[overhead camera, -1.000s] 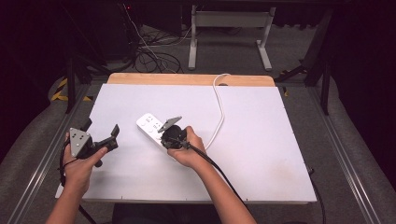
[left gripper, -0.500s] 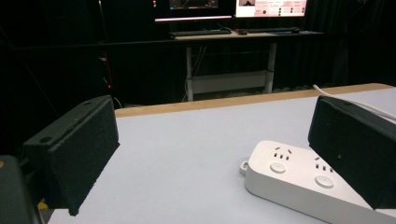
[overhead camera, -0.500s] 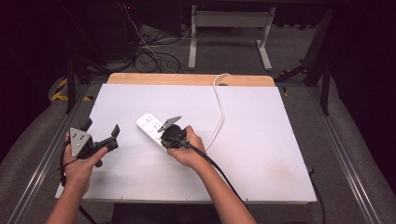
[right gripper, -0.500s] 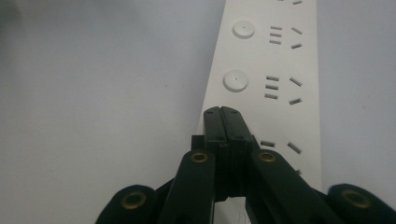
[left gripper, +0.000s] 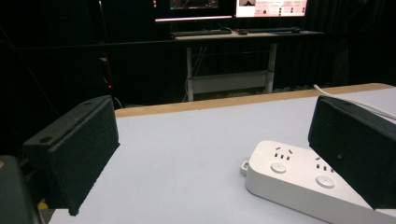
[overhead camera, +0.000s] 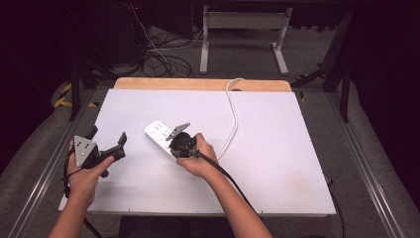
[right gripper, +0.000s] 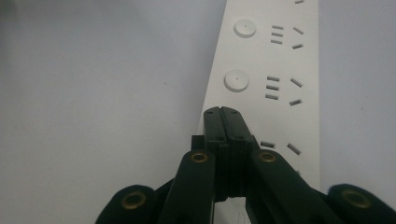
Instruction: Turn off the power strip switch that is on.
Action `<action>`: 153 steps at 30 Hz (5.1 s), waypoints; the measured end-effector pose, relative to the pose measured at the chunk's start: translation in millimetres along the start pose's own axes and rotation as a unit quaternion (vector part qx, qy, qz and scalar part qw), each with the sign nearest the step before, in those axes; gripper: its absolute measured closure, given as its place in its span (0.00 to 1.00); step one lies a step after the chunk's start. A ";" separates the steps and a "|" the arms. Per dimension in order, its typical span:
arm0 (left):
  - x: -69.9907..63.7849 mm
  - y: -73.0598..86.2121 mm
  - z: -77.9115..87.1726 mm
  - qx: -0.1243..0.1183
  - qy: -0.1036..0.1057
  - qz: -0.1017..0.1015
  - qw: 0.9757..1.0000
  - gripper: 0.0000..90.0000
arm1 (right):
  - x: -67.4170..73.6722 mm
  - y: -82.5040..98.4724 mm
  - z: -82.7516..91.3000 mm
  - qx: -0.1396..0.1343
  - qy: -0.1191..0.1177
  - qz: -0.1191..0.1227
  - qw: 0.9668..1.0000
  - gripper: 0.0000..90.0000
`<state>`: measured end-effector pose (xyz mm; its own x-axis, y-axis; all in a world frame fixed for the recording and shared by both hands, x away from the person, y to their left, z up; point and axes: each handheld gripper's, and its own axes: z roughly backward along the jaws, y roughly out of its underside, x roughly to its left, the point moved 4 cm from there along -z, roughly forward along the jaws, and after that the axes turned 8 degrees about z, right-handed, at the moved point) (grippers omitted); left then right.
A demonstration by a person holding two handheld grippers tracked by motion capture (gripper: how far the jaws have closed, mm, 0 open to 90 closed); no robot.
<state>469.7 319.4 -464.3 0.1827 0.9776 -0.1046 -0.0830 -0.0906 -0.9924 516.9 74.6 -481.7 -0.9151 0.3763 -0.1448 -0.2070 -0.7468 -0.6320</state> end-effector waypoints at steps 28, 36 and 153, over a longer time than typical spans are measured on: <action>5.8 0.2 -0.6 0.000 -0.005 0.005 1.000 0.03 | -48.2 4.6 84.0 -0.220 0.017 -0.019 0.975 1.00; 7.8 -0.5 0.6 -0.001 -0.009 0.008 1.000 0.03 | -73.3 56.0 144.9 -0.324 0.076 -0.042 0.942 1.00; 6.8 -3.2 10.4 -0.008 -0.007 0.011 1.000 0.03 | -97.1 180.3 207.4 -0.386 0.232 -0.121 0.885 0.00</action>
<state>461.0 328.3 -461.1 0.1676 0.9779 -0.1251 -0.0703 -0.1148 -0.9909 496.7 -210.3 -423.6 -0.5992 0.7920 -0.1170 0.0827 -0.0840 -0.9930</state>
